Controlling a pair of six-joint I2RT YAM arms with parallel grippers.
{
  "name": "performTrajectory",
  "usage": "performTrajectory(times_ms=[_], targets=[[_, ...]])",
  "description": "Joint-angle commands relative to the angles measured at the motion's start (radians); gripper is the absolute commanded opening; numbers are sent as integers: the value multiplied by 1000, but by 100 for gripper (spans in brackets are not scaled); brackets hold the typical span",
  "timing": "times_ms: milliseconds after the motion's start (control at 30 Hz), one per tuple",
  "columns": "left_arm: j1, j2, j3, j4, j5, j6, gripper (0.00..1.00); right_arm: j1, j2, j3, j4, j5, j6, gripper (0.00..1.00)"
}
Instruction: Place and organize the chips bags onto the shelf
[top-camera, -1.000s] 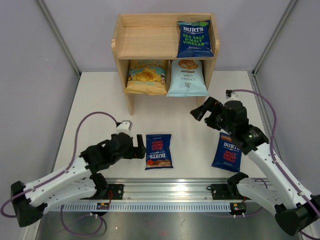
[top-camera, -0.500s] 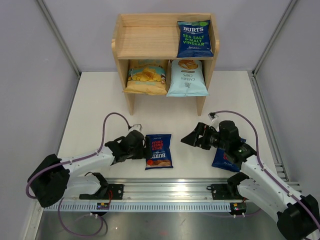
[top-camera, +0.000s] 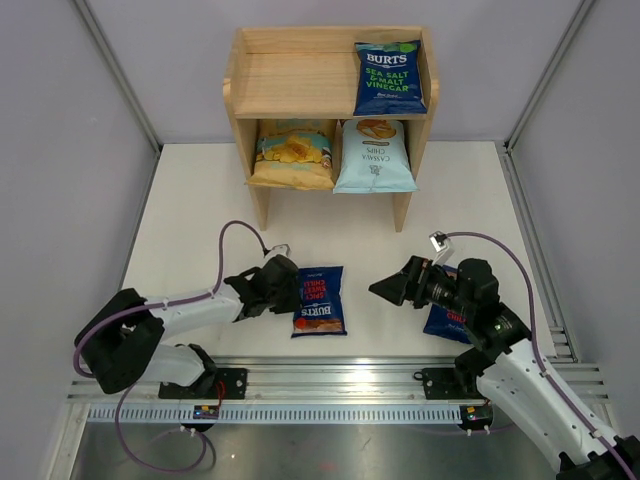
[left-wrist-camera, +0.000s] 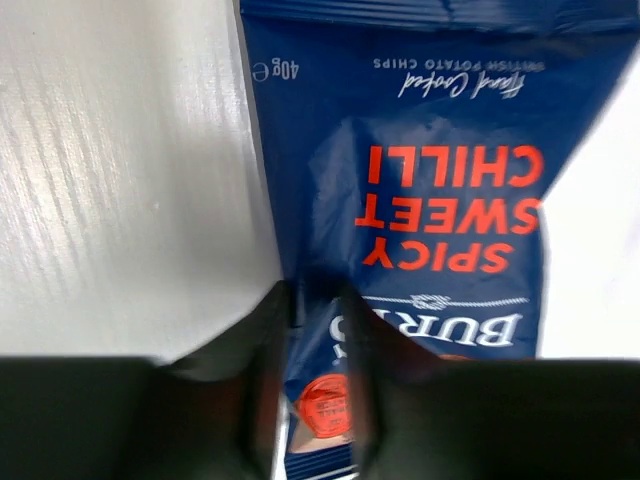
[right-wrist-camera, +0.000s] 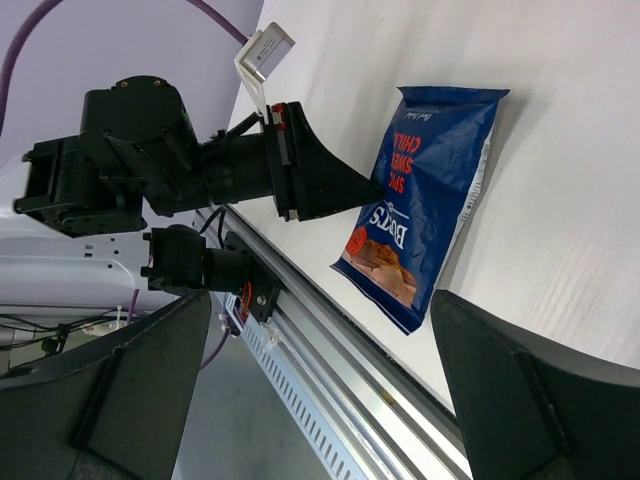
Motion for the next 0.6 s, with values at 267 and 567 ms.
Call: performTrajectory(times_ms=[267, 567], targets=[[-34, -212, -34, -55, -105, -58, 0, -3, 21, -107, 130, -102, 78, 96], [-47, -565, -69, -67, -102, -70, 0, 0, 93, -231, 432, -153, 168, 94]])
